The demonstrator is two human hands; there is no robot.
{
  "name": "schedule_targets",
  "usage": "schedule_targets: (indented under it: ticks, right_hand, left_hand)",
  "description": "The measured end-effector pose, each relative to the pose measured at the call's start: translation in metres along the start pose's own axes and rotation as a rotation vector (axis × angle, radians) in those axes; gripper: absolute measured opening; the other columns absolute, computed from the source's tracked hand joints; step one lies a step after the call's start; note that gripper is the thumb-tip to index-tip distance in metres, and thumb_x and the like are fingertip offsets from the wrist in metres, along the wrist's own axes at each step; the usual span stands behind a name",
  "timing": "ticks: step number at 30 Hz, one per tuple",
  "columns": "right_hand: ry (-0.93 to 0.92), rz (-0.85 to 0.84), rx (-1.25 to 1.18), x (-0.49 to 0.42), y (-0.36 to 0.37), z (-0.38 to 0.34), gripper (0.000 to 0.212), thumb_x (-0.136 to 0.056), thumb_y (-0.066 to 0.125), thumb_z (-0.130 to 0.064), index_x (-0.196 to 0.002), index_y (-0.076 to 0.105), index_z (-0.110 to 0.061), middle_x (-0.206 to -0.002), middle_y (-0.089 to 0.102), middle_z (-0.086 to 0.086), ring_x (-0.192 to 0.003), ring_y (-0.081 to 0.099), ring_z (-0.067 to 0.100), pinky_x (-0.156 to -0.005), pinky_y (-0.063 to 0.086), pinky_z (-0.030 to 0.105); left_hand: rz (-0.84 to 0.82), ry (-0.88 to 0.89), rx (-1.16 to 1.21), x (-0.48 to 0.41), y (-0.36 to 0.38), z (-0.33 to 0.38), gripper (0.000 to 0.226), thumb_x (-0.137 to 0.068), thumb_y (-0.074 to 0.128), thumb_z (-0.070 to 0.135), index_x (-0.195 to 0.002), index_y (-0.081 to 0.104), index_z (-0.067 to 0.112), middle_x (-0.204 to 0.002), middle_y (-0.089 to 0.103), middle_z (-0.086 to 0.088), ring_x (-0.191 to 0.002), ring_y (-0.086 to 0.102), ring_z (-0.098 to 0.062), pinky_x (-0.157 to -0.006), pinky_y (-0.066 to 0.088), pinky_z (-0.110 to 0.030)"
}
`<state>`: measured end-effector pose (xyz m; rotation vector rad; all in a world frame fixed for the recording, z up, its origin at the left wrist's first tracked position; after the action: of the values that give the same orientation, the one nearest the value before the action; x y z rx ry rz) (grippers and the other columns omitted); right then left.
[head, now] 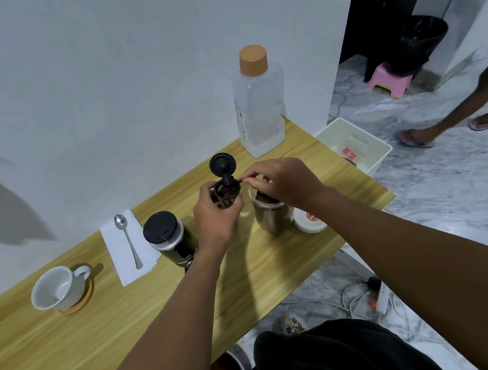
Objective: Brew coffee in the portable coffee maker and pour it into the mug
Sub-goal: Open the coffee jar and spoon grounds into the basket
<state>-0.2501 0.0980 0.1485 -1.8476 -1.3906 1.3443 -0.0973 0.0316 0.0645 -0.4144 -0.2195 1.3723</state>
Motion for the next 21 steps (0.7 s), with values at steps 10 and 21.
schedule_targets:
  ticks: [10,21]
  right_hand:
    - [-0.002,0.015,0.016,0.001,0.000,0.003,0.016,-0.093,0.067,-0.022,-0.095,0.078,-0.011,-0.084,0.076,0.000,-0.071,0.068,0.024,-0.056,0.049,0.036]
    - [0.015,-0.015,0.000,0.003,0.006,0.010,0.016,-0.093,0.067,-0.024,-0.096,0.077,-0.012,-0.086,0.076,0.000,-0.073,0.068,0.025,-0.059,0.050,0.037]
  left_hand:
    - [0.013,-0.009,0.006,-0.001,0.000,0.001,0.045,-0.079,0.083,0.016,-0.117,0.059,0.014,-0.090,0.064,0.020,-0.082,0.059,0.019,-0.071,0.043,-0.002]
    - [0.016,-0.020,0.000,0.002,0.002,0.001,0.043,-0.079,0.083,0.017,-0.115,0.060,0.014,-0.089,0.064,0.019,-0.080,0.059,0.018,-0.070,0.043,-0.002]
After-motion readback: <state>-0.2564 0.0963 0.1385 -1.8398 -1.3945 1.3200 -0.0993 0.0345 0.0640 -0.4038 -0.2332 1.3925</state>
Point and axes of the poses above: each hand's wrist, its own x-axis away from the middle knuckle, its own y-axis out of the palm, z = x × y, the point moved 4 cm from there along -x, towards the middle knuckle
